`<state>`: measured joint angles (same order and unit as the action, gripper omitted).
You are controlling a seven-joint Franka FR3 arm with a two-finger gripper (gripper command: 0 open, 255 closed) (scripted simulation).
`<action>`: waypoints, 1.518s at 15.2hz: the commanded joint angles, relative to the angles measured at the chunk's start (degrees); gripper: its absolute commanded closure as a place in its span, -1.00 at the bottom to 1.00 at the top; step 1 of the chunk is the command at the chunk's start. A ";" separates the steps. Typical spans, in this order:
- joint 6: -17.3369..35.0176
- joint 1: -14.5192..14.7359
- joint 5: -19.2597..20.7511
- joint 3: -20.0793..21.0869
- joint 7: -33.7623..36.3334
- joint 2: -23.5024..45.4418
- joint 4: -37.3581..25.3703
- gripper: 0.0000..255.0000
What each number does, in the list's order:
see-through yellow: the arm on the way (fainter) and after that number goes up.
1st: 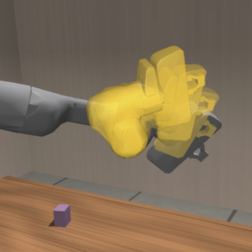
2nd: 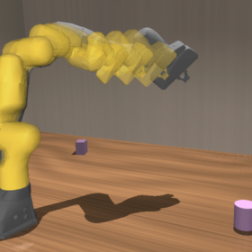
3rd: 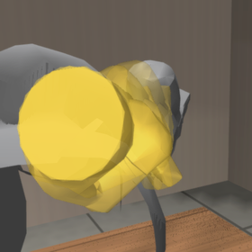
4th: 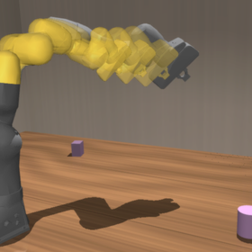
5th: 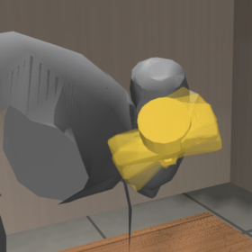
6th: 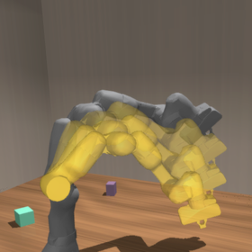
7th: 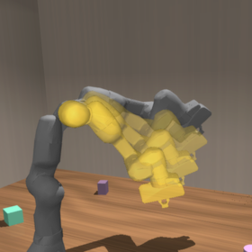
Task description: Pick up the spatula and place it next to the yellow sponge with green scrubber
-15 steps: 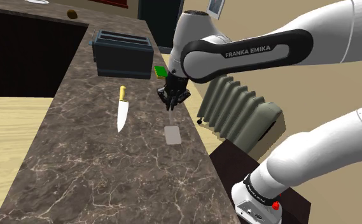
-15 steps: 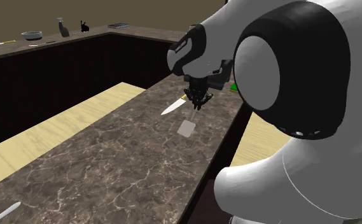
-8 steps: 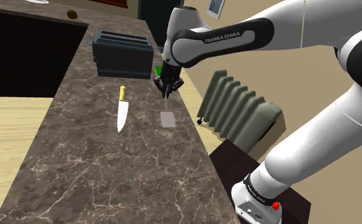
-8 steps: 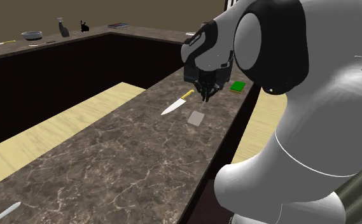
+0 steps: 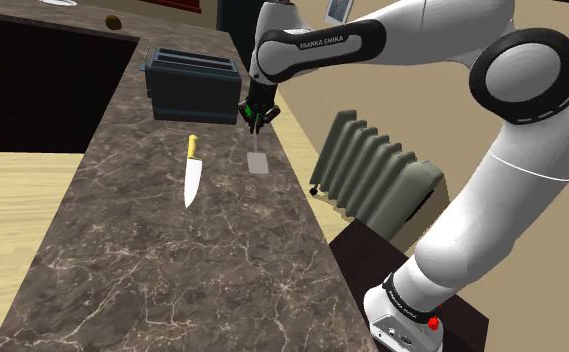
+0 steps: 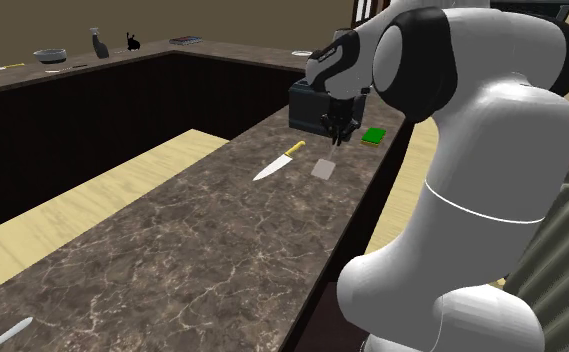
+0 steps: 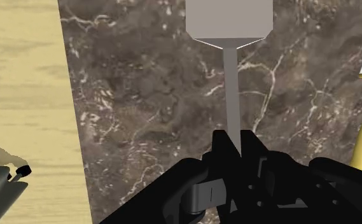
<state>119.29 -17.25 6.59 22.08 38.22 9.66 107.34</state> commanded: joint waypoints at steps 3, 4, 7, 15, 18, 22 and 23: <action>-3.26 -0.20 2.63 -1.42 -1.56 8.28 -11.10 1.00; -4.23 -0.12 3.20 -1.75 -1.96 10.41 -14.13 1.00; -3.46 -0.02 3.71 -2.07 -2.04 12.05 -14.92 1.00; 1.80 0.12 4.73 -2.53 -1.23 14.02 -11.50 1.00; 3.70 0.22 5.19 -2.75 -0.89 14.93 -10.45 1.00; 5.39 0.33 5.63 -2.97 -0.56 15.82 -9.59 1.00; 5.39 0.33 5.64 -2.97 -0.56 15.82 -9.60 1.00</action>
<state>124.51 -16.92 12.17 19.14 37.65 25.38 97.69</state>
